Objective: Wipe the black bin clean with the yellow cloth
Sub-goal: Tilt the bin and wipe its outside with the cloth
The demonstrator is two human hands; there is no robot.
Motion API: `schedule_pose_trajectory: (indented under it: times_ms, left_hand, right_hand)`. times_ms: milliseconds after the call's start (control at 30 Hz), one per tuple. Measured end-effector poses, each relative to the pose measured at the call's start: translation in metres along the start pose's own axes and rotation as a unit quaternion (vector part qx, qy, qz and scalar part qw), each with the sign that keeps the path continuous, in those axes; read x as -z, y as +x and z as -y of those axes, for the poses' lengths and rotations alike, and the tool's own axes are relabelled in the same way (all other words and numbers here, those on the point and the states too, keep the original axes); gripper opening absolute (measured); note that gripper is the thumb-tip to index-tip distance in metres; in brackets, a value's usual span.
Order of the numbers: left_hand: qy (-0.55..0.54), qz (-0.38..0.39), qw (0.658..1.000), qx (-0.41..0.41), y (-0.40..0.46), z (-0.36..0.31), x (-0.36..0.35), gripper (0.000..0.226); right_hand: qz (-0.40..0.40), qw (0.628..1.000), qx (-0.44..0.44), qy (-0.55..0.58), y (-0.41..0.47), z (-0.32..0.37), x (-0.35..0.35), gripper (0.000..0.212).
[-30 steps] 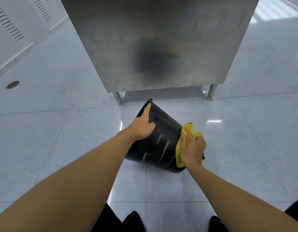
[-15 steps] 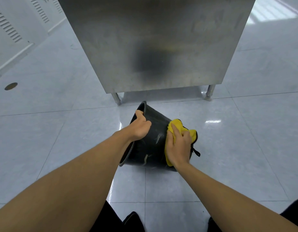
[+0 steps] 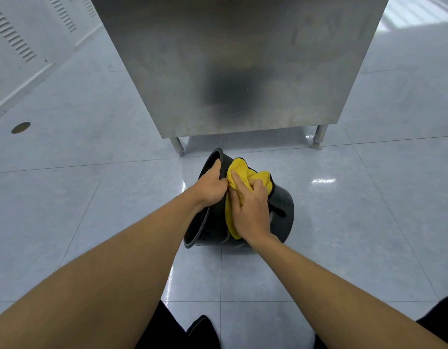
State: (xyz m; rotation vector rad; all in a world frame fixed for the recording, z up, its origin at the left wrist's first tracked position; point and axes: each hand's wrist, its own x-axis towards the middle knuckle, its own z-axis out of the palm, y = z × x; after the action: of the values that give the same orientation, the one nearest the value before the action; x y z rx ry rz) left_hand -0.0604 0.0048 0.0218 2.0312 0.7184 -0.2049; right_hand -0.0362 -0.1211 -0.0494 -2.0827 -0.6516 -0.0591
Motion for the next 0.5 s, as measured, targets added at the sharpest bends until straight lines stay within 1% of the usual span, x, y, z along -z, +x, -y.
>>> schedule_pose_trajectory:
  times_ms: [133, 233, 300, 400, 500]
  left_hand:
    - [0.052, -0.033, 0.998, -0.018, -0.007, -0.003, -0.003, 0.064]
    - [0.059, -0.036, 0.997, -0.023, -0.004, -0.002, -0.003, 0.065]
    - [0.052, -0.032, 0.998, -0.016, -0.004, -0.004, -0.003, 0.069]
    - [0.034, -0.020, 0.999, -0.004, -0.004, -0.003, -0.003, 0.075]
    - [-0.001, 0.002, 1.000, -0.006, -0.008, -0.007, -0.003, 0.081]
  right_hand:
    - [0.003, 0.998, -0.064, -0.025, -0.010, -0.024, 0.004, 0.042]
    - [0.000, 0.993, -0.112, -0.021, -0.013, -0.035, 0.005, 0.042]
    - [-0.005, 0.992, -0.127, -0.010, -0.011, -0.032, 0.004, 0.041]
    - [-0.011, 0.993, -0.120, 0.008, -0.008, -0.022, 0.002, 0.040]
    - [-0.004, 0.998, -0.060, 0.013, -0.006, -0.006, 0.000, 0.041]
